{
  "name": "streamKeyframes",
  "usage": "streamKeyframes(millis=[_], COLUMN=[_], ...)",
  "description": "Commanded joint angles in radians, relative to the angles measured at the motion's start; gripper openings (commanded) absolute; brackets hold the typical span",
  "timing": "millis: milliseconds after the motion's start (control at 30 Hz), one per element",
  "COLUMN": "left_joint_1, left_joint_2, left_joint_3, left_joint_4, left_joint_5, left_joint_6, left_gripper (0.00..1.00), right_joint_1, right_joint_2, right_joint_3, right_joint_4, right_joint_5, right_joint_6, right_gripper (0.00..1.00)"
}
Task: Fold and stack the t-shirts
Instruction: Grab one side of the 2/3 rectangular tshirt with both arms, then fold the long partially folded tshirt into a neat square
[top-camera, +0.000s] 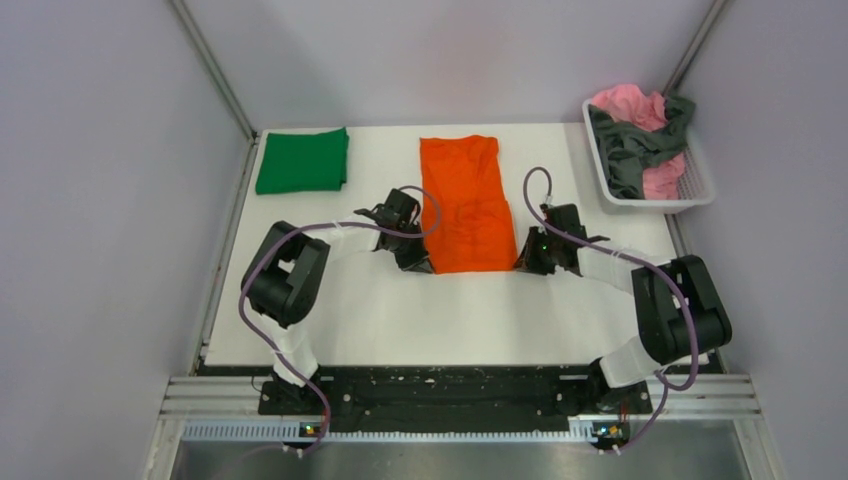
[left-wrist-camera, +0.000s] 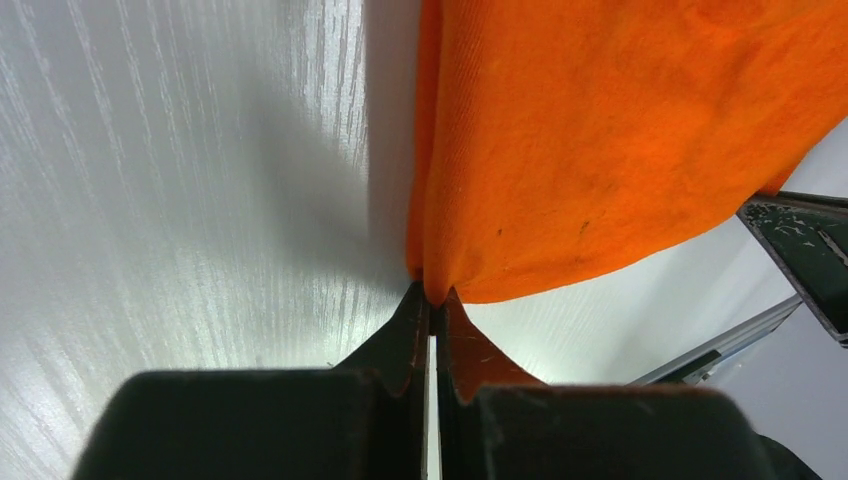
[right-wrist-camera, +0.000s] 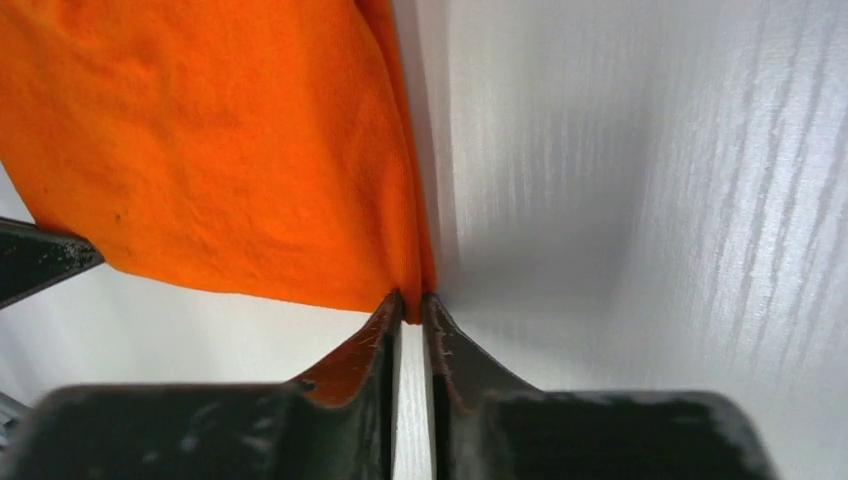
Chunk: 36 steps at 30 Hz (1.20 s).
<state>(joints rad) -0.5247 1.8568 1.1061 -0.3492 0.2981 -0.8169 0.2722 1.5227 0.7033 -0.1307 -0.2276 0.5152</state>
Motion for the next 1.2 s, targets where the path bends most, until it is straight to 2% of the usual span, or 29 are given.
streamKeyframes(millis=[0,33,200,333,467,567,633,733,900,1033,1167], left_joint_1=[-0.004,-0.004,-0.021,-0.066,-0.102,-0.116,-0.116,-0.11,-0.041,0.049,0.115], left_joint_2=[0.034,0.028,-0.07,-0.208,-0.37,-0.483,-0.517,-0.509,-0.432,-0.352,-0.241], left_joint_3=[0.0,0.0,-0.07,-0.162,-0.261,-0.24,-0.167,-0.074,0.049,0.141,0.249], left_joint_4=[-0.018,-0.025,-0.031,-0.074,-0.123,-0.165,-0.229,-0.285,-0.32,-0.275,-0.205], left_joint_5=[-0.065,-0.064,-0.062,-0.02,0.057,0.104,0.115,0.116,0.099,0.11,0.158], left_joint_6=[0.012,0.013,0.013,0.011,-0.039,-0.036,-0.01,0.029,0.108,0.16,0.191], left_gripper=[0.0,0.0,0.0,0.0,0.0,0.0,0.0,0.0,0.0,0.0,0.0], right_joint_1=[0.003,0.003,0.005,0.005,0.007,0.01,0.009,0.01,0.003,-0.007,-0.033], right_joint_2=[0.023,0.021,-0.082,-0.302,-0.511,-0.633,-0.664,-0.66,-0.553,-0.424,-0.293], right_joint_3=[-0.038,-0.044,-0.093,-0.144,-0.156,-0.148,-0.113,-0.032,0.125,0.252,0.355], right_joint_4=[0.038,0.049,0.034,-0.17,-0.372,-0.451,-0.488,-0.49,-0.392,-0.297,-0.276], right_joint_5=[-0.012,-0.01,-0.063,-0.088,-0.186,-0.265,-0.288,-0.257,-0.094,-0.052,-0.03], right_joint_6=[0.003,0.004,-0.006,-0.011,0.009,0.039,0.028,0.002,-0.038,-0.043,-0.043], right_gripper=[0.06,0.0,0.0,0.0,0.0,0.0,0.0,0.0,0.0,0.0,0.0])
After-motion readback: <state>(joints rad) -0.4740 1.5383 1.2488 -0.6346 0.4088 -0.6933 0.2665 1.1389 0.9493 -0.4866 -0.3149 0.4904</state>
